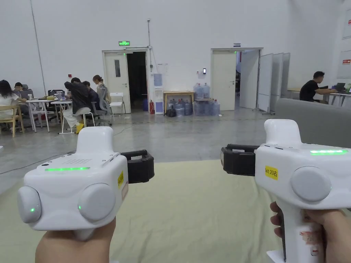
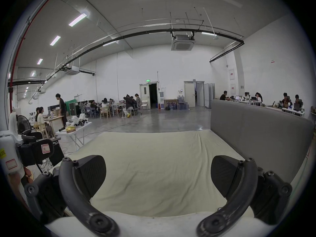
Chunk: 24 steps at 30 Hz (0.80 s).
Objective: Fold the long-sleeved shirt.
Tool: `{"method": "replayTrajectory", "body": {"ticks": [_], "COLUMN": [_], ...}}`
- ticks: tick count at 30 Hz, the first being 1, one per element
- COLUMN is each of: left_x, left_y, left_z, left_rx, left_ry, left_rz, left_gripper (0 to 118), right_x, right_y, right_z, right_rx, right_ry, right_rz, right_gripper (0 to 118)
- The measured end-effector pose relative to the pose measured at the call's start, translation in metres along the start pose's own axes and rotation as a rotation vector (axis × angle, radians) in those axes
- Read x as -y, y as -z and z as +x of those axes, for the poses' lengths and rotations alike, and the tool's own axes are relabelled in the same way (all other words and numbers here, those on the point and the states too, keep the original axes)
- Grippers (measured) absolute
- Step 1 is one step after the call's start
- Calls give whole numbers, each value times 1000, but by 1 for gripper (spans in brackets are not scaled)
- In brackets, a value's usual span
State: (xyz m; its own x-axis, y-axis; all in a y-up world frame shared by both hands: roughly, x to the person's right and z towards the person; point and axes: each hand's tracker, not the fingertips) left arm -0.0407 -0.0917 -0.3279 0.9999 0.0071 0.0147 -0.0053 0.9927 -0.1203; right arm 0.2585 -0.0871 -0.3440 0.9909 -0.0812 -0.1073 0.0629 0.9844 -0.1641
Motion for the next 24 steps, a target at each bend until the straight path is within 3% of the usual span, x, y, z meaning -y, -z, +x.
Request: {"method": "replayTrajectory", "body": {"ticks": [24], "left_x": [0], "left_y": [3], "left_z": [-3], "left_rx": [20], "left_ry": [-20], "left_rz": [-23], "left_gripper": [118], "right_x": [-1], "right_y": [-1], "right_z": [-4], "right_rx": [9], "right_ry": [19], "right_rz": [-14], "right_gripper": [118]}}
